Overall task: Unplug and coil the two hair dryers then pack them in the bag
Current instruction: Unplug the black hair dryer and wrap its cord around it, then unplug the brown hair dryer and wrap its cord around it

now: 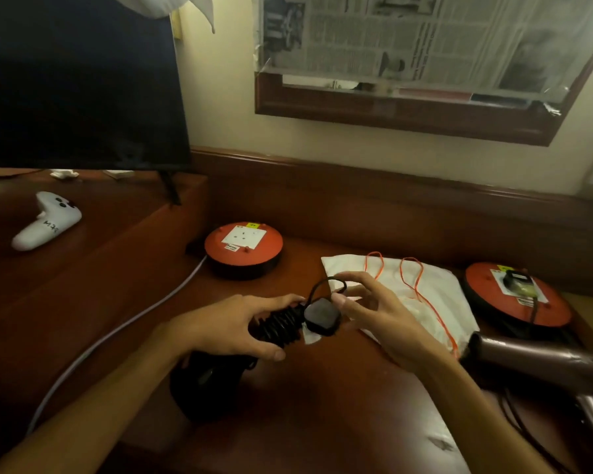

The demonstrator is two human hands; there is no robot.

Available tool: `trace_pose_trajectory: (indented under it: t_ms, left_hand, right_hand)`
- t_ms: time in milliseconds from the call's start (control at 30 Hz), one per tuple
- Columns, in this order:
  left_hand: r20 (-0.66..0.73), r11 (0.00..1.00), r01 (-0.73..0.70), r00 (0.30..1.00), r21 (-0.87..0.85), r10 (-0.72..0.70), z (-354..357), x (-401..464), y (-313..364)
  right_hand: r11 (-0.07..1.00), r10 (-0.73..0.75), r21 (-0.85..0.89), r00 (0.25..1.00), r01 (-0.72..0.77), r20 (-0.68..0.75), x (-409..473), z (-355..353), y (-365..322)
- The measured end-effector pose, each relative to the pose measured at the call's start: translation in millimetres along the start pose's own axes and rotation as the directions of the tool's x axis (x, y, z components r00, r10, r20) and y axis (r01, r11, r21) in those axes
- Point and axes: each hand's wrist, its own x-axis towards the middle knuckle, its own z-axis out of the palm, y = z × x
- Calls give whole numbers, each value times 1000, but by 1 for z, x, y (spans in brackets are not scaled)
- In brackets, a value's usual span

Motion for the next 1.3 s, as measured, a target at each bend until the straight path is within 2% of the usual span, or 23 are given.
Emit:
trace_pose_trajectory:
  t_ms: [100,167,233,333,467,567,767,967,1167,1300]
  left_hand:
    - [-14,985,66,998,158,-64,-5,3,-6]
    - [-33,957,129,992,258,-124,-4,7,-16]
    - [-59,924,190,982,331,-181,-4,11,-28]
    - [-110,877,270,963,397,-247,-7,14,-41]
    - [-129,852,332,943,406,-306,-19,15,-60]
    - [-144,850,329,944,411,-295,-29,16,-70]
    - [-172,844,343,939,413,-297,-32,18,-79]
    - [-231,822,312,946,476,-225,-23,12,-71]
    - [-329,794,271,939,544,-95,-11,13,-51]
    - [-362,851,109,927,513,99,18,24,-11]
  right_hand:
    - [989,-60,-137,998,58,-12,11,23,14]
    - [978,-54,-204,998,44,-44,23,40,25]
    - [986,-6,-166,994,-12,-107,31,56,32]
    - [996,50,-74,993,-58,-110,45,74,47]
    - [996,48,-63,990,-57,-129,61,88,58]
    - [997,55,-50,985,-64,-166,69,95,62]
    - [979,23,-191,961,-78,-275,74,100,72]
    - [986,28,-151,964,-70,-264,64,93,80]
    - [987,69,-110,936,-114,-344,38,66,86]
    - [984,63,-130,923,-121,-380,13,40,91]
